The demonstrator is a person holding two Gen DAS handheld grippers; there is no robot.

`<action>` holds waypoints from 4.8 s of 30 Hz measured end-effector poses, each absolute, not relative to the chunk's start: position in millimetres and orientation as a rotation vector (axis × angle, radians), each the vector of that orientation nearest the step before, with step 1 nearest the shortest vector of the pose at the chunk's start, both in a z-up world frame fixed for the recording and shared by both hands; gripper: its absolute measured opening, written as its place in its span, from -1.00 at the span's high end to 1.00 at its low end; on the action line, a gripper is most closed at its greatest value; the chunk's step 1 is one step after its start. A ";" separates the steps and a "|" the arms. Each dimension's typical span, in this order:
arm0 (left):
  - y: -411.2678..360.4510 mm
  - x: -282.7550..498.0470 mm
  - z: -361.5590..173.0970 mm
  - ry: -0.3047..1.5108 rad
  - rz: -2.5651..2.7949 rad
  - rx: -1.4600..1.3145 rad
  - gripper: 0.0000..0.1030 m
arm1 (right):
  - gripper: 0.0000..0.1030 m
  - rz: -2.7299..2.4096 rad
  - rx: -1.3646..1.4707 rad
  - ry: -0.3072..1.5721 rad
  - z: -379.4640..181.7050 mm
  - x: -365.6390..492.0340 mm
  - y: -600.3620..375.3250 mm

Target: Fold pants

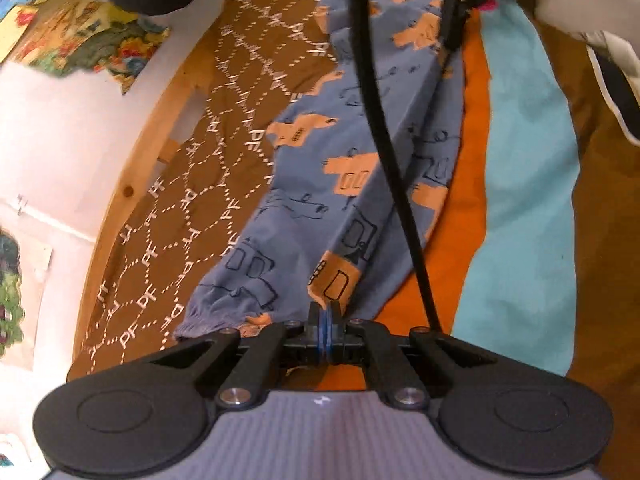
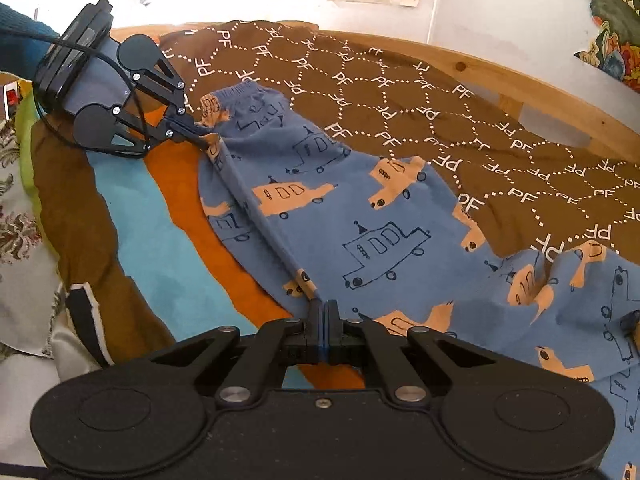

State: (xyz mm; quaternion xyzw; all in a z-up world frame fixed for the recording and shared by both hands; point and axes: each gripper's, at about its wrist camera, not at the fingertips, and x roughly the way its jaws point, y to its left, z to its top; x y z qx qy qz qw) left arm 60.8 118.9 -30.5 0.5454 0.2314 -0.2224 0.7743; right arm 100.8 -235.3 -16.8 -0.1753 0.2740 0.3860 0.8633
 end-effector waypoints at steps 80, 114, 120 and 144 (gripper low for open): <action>-159.2 146.3 -32.1 0.760 -0.615 0.491 0.83 | 0.38 0.146 0.434 0.548 -8.3 207.0 -487.7; -145.4 119.7 -30.0 0.775 -0.837 0.431 0.91 | 0.16 0.031 -0.095 0.557 38.6 149.4 -498.7; -148.9 113.7 -32.0 0.755 -0.811 0.444 0.91 | 0.30 0.131 -0.072 0.529 29.8 202.3 -492.8; -107.0 118.6 -0.6 0.688 -0.724 0.233 -0.07 | 0.01 -0.040 -0.231 0.455 30.0 188.3 -481.7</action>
